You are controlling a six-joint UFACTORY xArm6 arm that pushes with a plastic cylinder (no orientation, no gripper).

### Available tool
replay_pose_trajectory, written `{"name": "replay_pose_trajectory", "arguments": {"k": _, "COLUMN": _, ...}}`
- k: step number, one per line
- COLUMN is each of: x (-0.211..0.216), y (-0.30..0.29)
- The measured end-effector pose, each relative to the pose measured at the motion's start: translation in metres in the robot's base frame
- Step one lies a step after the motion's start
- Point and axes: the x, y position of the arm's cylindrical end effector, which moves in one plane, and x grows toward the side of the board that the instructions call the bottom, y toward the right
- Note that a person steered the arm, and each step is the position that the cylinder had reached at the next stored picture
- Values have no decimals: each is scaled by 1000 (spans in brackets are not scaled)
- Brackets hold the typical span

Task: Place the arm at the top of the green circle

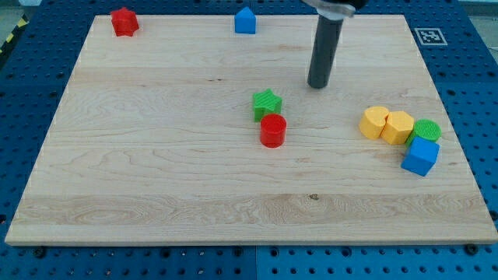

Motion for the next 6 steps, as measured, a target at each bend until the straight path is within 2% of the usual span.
{"name": "replay_pose_trajectory", "arguments": {"k": 1, "x": 42, "y": 7}}
{"name": "replay_pose_trajectory", "arguments": {"k": 3, "x": 54, "y": -3}}
{"name": "replay_pose_trajectory", "arguments": {"k": 4, "x": 55, "y": -3}}
{"name": "replay_pose_trajectory", "arguments": {"k": 5, "x": 25, "y": 1}}
{"name": "replay_pose_trajectory", "arguments": {"k": 6, "x": 14, "y": 42}}
